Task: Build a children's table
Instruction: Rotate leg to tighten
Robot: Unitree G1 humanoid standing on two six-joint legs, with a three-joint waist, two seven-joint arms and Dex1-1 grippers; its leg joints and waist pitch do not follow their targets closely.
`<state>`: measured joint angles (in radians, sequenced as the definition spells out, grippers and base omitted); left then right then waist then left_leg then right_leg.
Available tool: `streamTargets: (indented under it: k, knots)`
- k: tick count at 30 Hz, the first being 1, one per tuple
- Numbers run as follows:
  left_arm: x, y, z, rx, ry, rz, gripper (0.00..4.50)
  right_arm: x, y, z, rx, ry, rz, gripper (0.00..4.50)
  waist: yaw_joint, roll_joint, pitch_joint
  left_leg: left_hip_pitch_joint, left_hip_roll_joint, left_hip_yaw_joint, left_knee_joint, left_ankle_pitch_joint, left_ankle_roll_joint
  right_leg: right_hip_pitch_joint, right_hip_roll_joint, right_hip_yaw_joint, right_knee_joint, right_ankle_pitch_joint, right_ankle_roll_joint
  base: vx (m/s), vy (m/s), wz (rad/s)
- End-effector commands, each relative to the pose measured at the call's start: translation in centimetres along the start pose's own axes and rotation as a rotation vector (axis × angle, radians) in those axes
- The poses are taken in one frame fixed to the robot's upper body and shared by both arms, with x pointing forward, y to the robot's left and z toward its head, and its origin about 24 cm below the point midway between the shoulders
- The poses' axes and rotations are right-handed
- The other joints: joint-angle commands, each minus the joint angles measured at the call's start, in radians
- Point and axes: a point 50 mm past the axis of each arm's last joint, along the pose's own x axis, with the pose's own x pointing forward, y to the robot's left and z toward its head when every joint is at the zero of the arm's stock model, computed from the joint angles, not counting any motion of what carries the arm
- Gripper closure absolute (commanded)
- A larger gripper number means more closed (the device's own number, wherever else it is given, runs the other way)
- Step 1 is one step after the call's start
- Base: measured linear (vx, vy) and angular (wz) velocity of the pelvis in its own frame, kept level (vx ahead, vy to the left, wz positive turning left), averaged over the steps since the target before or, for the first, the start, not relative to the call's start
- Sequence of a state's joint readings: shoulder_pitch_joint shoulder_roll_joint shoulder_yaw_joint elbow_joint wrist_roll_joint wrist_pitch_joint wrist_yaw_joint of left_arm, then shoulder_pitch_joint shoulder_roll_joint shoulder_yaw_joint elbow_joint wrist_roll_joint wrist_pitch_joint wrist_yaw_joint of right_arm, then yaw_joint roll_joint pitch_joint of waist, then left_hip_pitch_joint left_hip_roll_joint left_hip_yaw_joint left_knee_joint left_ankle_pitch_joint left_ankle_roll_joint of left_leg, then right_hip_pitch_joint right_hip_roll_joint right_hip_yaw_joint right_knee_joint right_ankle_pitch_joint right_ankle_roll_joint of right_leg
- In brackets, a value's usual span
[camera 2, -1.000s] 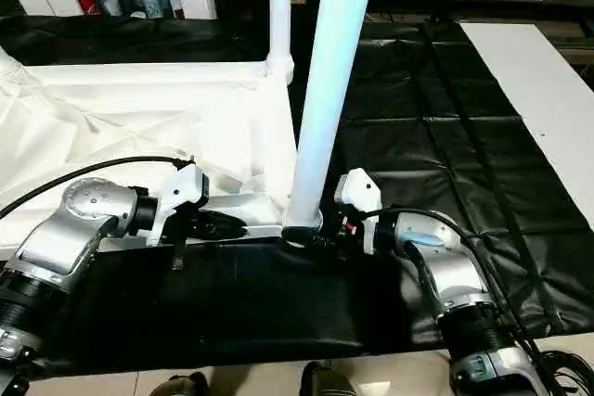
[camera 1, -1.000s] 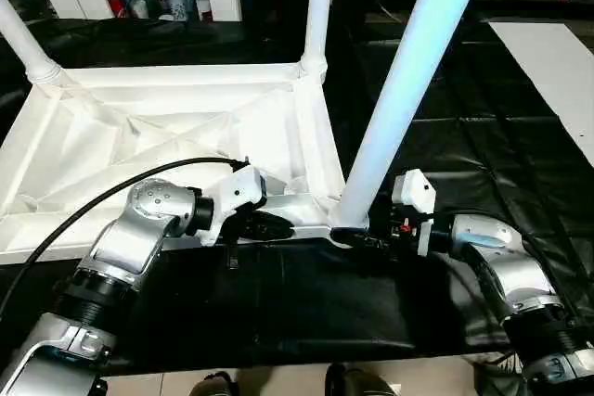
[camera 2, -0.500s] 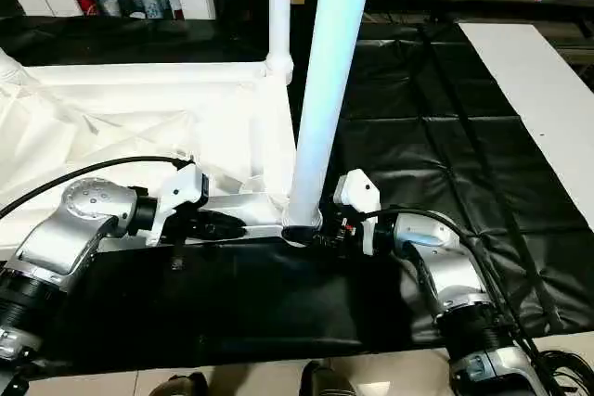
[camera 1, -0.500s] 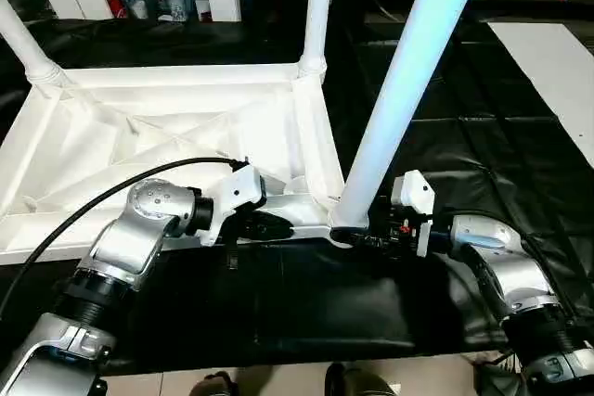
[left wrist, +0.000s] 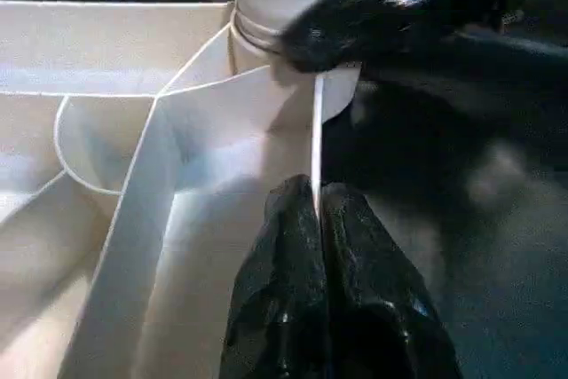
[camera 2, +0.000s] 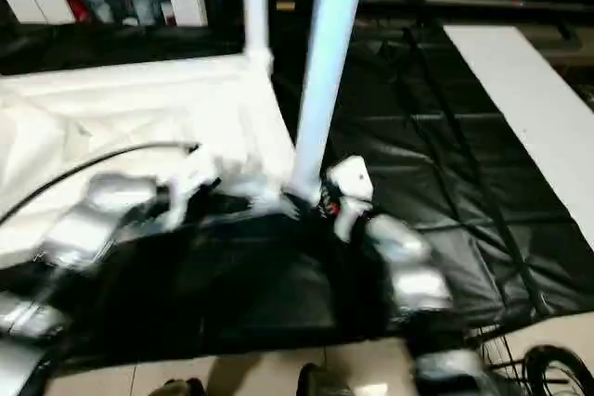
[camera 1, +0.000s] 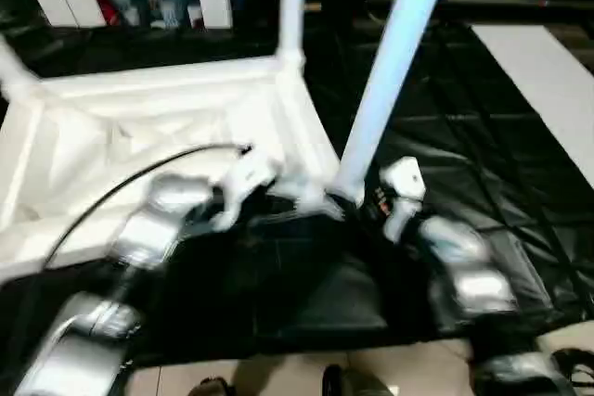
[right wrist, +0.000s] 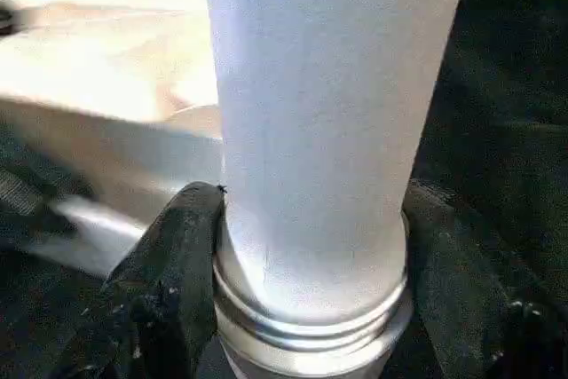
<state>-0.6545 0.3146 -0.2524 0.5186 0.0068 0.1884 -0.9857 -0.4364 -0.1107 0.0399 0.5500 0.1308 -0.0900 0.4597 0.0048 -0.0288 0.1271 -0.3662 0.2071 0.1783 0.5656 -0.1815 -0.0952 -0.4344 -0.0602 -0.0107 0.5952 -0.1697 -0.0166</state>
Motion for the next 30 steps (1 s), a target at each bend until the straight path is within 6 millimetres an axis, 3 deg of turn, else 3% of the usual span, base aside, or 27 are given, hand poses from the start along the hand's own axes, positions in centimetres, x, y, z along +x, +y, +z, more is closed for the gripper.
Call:
streamTargets:
  k: [1,6,13,15,21,23,24,26,28,30]
  knots:
    - [2.3,-1.1,-1.3,-0.073,0.032,0.006,4.50,0.4,-0.3,-1.6,0.047,0.085,-0.206,1.82,0.004,0.000,-0.054,0.004,0.005,0.006,-0.066,-0.203,0.015,0.046,-0.048,0.031,-0.076,-0.288,-0.174,0.000,0.000,0.00]
    - [4.4,-0.5,-0.4,-0.050,0.066,0.109,4.50,2.1,0.2,-1.7,0.072,0.104,-0.462,1.82,0.009,-0.005,-0.055,0.008,0.001,0.008,-0.065,-0.211,0.011,0.046,-0.045,0.031,-0.075,-0.258,-0.163,0.000,0.000,0.00]
    - [5.1,-0.7,0.0,-0.033,0.056,0.098,4.50,2.9,2.1,-1.3,0.084,0.061,-0.397,1.82,0.023,-0.002,-0.057,0.001,0.001,0.008,-0.066,-0.186,0.036,0.054,-0.044,0.029,-0.066,-0.147,-0.169,0.000,0.000,0.00]
    - [5.1,-0.6,-0.1,-0.026,0.057,0.093,4.50,2.9,1.9,-0.8,0.068,0.025,-0.399,1.13,0.025,-0.001,-0.056,0.003,0.001,0.009,-0.066,-0.205,0.035,0.053,-0.046,0.029,-0.070,-0.180,-0.164,0.000,0.000,0.00]
    - [4.9,-0.5,0.0,0.005,0.011,0.076,4.50,0.9,-2.2,0.9,-0.061,-0.023,-0.518,0.67,0.031,-0.006,-0.059,0.010,0.002,0.011,-0.066,-0.225,0.028,0.049,-0.043,0.031,-0.075,-0.219,-0.146,0.000,0.000,0.00]
    - [4.9,-0.5,0.0,0.007,0.004,0.077,4.50,0.6,-2.5,1.1,-0.068,-0.029,-0.527,0.67,0.033,-0.004,-0.060,0.006,0.003,0.011,-0.065,-0.204,0.037,0.050,-0.044,0.031,-0.071,-0.178,-0.158,0.000,0.000,0.00]
    - [4.9,-0.6,0.3,0.024,-0.028,0.066,4.50,-0.7,-3.7,1.7,-0.041,-0.075,-0.511,0.67,0.036,-0.002,-0.068,0.004,0.003,0.010,-0.063,-0.181,0.042,0.057,-0.044,0.030,-0.065,-0.142,-0.165,0.000,0.000,0.00]
    - [4.9,-0.7,0.5,0.045,-0.056,0.066,4.50,-1.9,-4.4,2.1,-0.012,-0.114,-0.487,0.67,0.047,-0.004,-0.071,0.005,0.005,0.011,-0.058,-0.144,0.068,0.062,-0.043,0.031,-0.057,-0.046,-0.178,0.000,0.000,0.00]
    - [4.7,-0.3,0.9,0.027,-0.099,0.105,4.50,-3.1,-4.8,1.9,-0.004,-0.118,-0.438,0.67,0.053,0.003,-0.085,0.004,0.004,0.011,-0.049,-0.062,0.104,0.073,-0.041,0.029,-0.039,0.115,-0.224,0.000,0.000,0.00]
    - [4.6,-0.1,1.2,-0.013,-0.130,0.111,4.08,-3.9,-4.8,1.7,-0.005,-0.111,-0.384,0.64,0.058,-0.001,-0.084,0.005,0.004,0.015,-0.045,-0.047,0.127,0.072,-0.041,0.028,-0.036,0.176,-0.252,0.000,0.000,0.00]
